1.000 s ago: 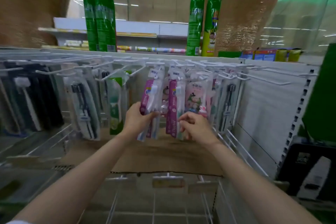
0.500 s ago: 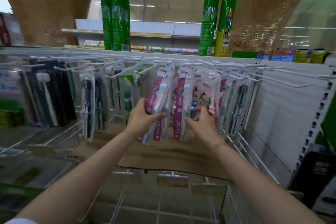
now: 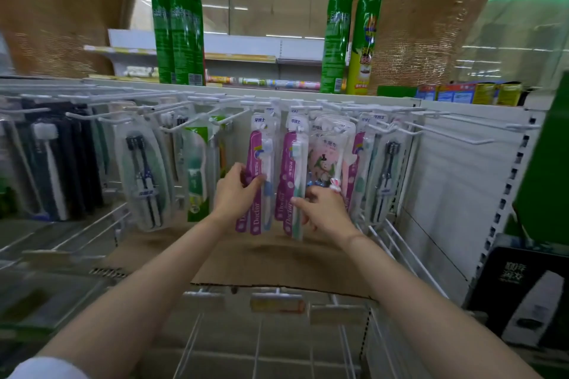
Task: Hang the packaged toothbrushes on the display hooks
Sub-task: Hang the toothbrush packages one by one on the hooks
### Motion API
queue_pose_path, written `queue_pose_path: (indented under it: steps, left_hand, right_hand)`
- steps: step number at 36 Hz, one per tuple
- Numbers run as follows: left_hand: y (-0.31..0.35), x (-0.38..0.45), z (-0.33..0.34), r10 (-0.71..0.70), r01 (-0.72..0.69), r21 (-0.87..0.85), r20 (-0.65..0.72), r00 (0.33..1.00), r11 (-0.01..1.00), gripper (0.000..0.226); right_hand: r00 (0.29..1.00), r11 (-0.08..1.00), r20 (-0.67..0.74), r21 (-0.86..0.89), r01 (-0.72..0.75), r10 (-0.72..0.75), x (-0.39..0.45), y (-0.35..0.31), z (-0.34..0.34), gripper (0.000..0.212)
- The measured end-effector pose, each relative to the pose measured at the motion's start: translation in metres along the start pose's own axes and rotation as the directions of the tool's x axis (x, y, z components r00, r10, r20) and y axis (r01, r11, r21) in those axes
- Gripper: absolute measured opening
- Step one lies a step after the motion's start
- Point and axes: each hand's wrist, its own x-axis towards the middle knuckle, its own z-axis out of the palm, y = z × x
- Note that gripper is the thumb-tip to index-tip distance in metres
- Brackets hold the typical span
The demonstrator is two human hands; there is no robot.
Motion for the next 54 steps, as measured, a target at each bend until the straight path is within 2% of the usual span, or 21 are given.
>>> queue_pose_path:
  steps: [5,9,13,15,17,19,21,24,27,30,33,36,38,43,49,51,54]
  left_hand:
    - [0.005,0.019,-0.004,-0.012,0.01,0.172,0.011,1.0,0.985,0.027]
    - [0.014,0.029,-0.004,-0.076,0.069,0.216,0.022,0.997,0.974,0.029]
    - [0.015,0.027,0.001,-0.119,0.117,0.187,0.001,0.993,0.975,0.038]
    - [0.013,0.021,0.006,-0.083,0.093,0.14,-0.07,0.994,0.986,0.041]
    - [0.012,0.014,0.01,-0.012,0.034,0.121,-0.174,0.985,0.992,0.043]
    - [0.014,0.005,0.012,0.088,-0.059,0.132,-0.233,0.969,0.99,0.035]
    - [0.017,-0.004,0.018,0.136,-0.119,0.108,-0.173,0.975,0.987,0.022]
    - [0.019,-0.014,0.027,0.149,-0.149,0.059,0.005,0.989,0.987,0.006]
    - [0.019,-0.02,0.034,0.143,-0.146,0.036,0.071,0.987,0.989,0.01]
    - [0.018,-0.02,0.039,0.103,-0.104,0.009,0.061,0.993,0.995,0.016]
    - [0.016,-0.018,0.043,0.049,-0.049,0.007,-0.014,0.999,0.999,0.03]
    - [0.018,-0.015,0.043,0.032,-0.033,-0.011,-0.078,0.996,0.999,0.044]
    - [0.022,-0.011,0.044,0.05,-0.05,0.001,-0.058,0.997,0.999,0.043]
    - [0.028,-0.007,0.048,0.054,-0.053,-0.027,0.037,0.998,0.998,0.014]
    - [0.027,-0.008,0.048,0.022,-0.017,-0.077,0.062,0.998,0.997,0.012]
    - [0.024,-0.007,0.046,0.005,0.0,-0.091,0.045,0.999,0.996,0.01]
    - [0.023,-0.007,0.041,-0.013,0.017,-0.118,0.035,0.999,0.993,0.01]
  right_hand:
    - [1.0,1.0,-0.021,-0.027,-0.01,0.009,0.002,0.0,-0.003,0.023]
    - [0.999,0.996,-0.046,-0.085,-0.03,0.027,0.003,-0.003,-0.006,0.029]
    - [0.997,0.995,-0.055,-0.082,-0.058,0.054,0.002,0.002,-0.011,0.03]
    - [0.998,0.996,-0.031,-0.062,-0.061,0.059,0.0,0.005,-0.015,0.028]
    - [0.998,0.998,-0.02,-0.026,-0.065,0.065,-0.001,0.009,-0.02,0.034]
    - [0.998,0.998,-0.033,-0.029,-0.054,0.053,-0.002,0.012,-0.025,0.028]
    - [0.998,0.999,-0.062,-0.036,-0.032,0.03,-0.004,0.012,-0.031,0.016]
    - [0.995,0.995,-0.08,0.063,0.072,-0.067,-0.011,0.013,-0.035,0.026]
    - [0.975,0.948,-0.157,0.254,0.192,-0.156,-0.021,0.015,-0.041,0.037]
    - [0.951,0.909,-0.281,0.351,0.224,-0.126,-0.021,0.017,-0.052,0.035]
    - [0.912,0.952,-0.41,0.27,0.147,-0.024,-0.009,0.026,-0.06,0.025]
    - [0.883,0.978,-0.458,0.207,-0.003,0.1,0.007,0.043,-0.067,0.008]
    - [0.878,0.983,-0.452,0.158,-0.095,0.158,0.015,0.052,-0.068,0.019]
    - [0.904,0.978,-0.374,0.09,-0.186,0.206,0.021,0.051,-0.069,0.041]
    - [0.927,0.976,-0.333,-0.072,-0.207,0.172,0.03,0.047,-0.074,0.032]
    - [0.913,0.978,-0.376,-0.072,-0.197,0.156,0.028,0.05,-0.078,0.031]
    - [0.864,0.965,-0.497,-0.183,-0.188,0.074,0.023,0.063,-0.088,0.026]
